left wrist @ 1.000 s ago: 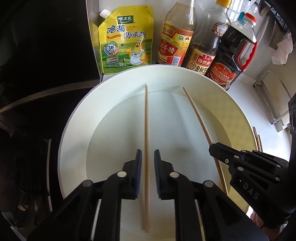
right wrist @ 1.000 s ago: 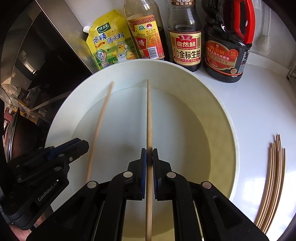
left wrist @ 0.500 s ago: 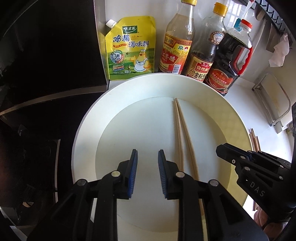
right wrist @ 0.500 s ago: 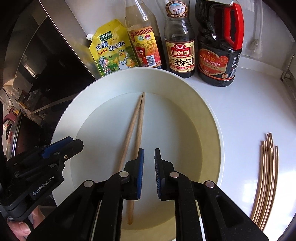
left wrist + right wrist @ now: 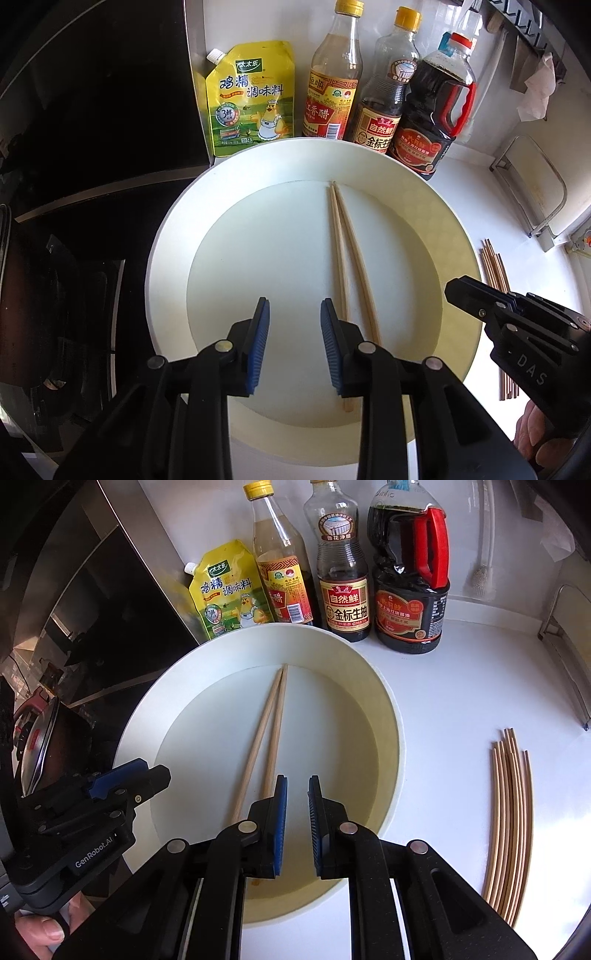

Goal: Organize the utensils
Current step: 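Move both open tools back to the chopstick pile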

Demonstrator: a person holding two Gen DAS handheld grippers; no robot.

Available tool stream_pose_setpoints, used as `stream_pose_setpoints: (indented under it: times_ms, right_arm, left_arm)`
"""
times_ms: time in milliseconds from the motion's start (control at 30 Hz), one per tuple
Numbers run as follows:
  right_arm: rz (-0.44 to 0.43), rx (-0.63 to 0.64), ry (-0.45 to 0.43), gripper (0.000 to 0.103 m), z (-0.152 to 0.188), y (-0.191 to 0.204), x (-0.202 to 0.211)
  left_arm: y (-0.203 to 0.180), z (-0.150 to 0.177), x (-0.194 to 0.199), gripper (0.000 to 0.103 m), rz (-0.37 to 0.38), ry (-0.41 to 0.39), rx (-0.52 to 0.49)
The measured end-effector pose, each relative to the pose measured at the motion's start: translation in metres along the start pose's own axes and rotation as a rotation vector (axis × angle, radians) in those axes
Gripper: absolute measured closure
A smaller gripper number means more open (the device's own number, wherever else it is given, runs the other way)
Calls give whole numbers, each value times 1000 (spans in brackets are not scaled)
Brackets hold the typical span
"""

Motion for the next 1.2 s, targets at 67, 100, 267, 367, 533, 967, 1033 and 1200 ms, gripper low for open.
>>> stream_pose_setpoints:
  times_ms: [67, 100, 267, 367, 533, 967, 1033, 1200]
  right_arm:
    - [3, -8, -4, 92, 5, -4, 5]
    - [6, -12, -5, 91, 7, -6, 7]
    - [26, -32, -1, 89, 19, -22, 15]
    - [40, -55, 1, 88, 25, -36, 21]
    - [65, -102, -6, 83, 34, -67, 32]
    - [120, -182, -3, 78, 50, -147, 46]
    - [127, -182, -1, 78, 52, -157, 47]
    - [135, -179, 1, 75, 55, -180, 48]
  left_arm:
    - [-6, 3, 2, 73, 1, 0, -8]
    - [-10, 5, 3, 73, 4, -1, -12]
    - [-27, 12, 3, 69, 22, 3, -31]
    - [-40, 15, -1, 69, 30, 17, -49]
    - [-68, 20, -8, 66, 37, 36, -99]
    - [-143, 21, -32, 55, 83, 67, -176]
    - [-152, 21, -35, 54, 88, 68, -179]
    - [-174, 20, -43, 52, 87, 73, -183]
Point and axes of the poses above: each gripper's, at about its wrist camera, not at the fingertips, and x roughly against the way its jaws point, y to its left, z to its underside, the point moved 1 cm from there along -x, roughly the way its jaws point, and after that the axes turned 15 degrees about z, right-handed, at the moved point
